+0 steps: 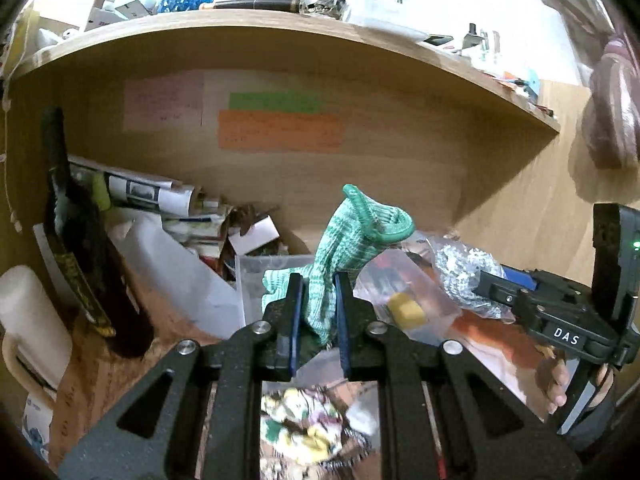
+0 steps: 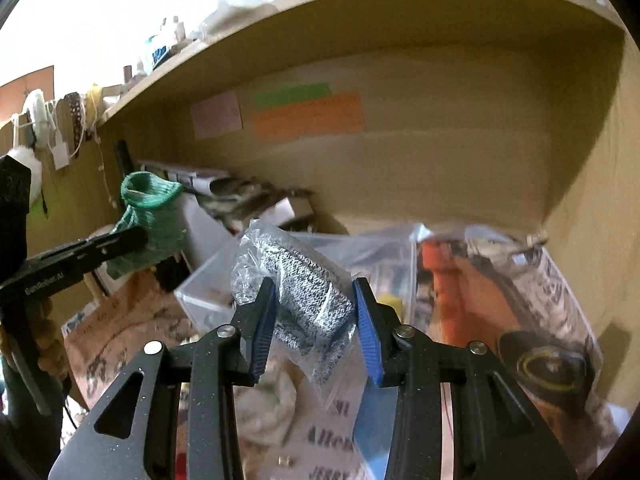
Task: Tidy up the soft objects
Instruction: 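Lift the glove and mesh bag over the clear box and release both, then grasp the floral scrunchie with the left tool while the right tool grasps gold fabric and red cloth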
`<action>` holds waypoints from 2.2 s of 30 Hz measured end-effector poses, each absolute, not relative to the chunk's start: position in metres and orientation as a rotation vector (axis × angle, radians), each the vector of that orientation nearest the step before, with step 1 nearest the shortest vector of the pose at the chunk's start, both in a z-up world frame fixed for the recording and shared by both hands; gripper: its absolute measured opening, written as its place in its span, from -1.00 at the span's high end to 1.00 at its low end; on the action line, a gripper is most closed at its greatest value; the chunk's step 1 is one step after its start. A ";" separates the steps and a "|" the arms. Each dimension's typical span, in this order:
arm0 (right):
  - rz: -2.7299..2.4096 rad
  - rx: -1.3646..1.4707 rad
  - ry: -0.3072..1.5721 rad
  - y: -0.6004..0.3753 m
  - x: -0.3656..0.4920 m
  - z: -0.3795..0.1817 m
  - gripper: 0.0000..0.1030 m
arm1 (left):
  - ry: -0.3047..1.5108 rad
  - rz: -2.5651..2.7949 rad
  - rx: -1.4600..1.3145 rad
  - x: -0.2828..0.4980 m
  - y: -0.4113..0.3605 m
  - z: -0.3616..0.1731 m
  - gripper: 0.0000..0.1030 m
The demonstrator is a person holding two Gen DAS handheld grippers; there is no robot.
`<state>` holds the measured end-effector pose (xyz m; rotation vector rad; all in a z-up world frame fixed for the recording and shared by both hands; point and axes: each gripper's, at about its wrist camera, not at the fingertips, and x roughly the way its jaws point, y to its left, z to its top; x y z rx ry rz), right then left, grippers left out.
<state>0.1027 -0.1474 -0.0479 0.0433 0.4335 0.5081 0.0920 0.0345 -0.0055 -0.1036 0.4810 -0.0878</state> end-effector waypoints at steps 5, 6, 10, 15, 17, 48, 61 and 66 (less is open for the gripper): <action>0.506 0.029 0.433 -0.133 0.124 -0.044 0.32 | 0.519 -0.069 -0.094 0.125 0.035 -0.014 0.72; 0.506 0.027 0.439 -0.131 0.129 -0.044 0.32 | 0.529 -0.065 -0.092 0.131 0.036 -0.016 0.72; 0.502 0.003 0.479 -0.119 0.150 -0.050 0.32 | 0.589 -0.051 -0.090 0.158 0.036 -0.032 0.71; 0.487 -0.034 0.557 -0.103 0.172 -0.070 0.32 | 0.643 -0.017 -0.045 0.184 0.032 -0.054 0.71; 0.485 -0.052 0.592 -0.099 0.179 -0.080 0.32 | 0.672 -0.011 -0.030 0.194 0.029 -0.065 0.72; 0.483 -0.098 0.542 -0.111 0.118 -0.056 -0.61 | 0.568 -0.058 -0.051 0.095 0.026 -0.036 -0.83; 0.539 -0.059 0.580 -0.122 0.032 -0.090 -0.76 | 0.593 -0.063 -0.055 0.005 0.016 -0.058 -1.00; 0.569 -0.069 0.694 -0.112 0.016 -0.130 -0.76 | 0.669 -0.052 -0.068 -0.011 0.014 -0.089 -0.99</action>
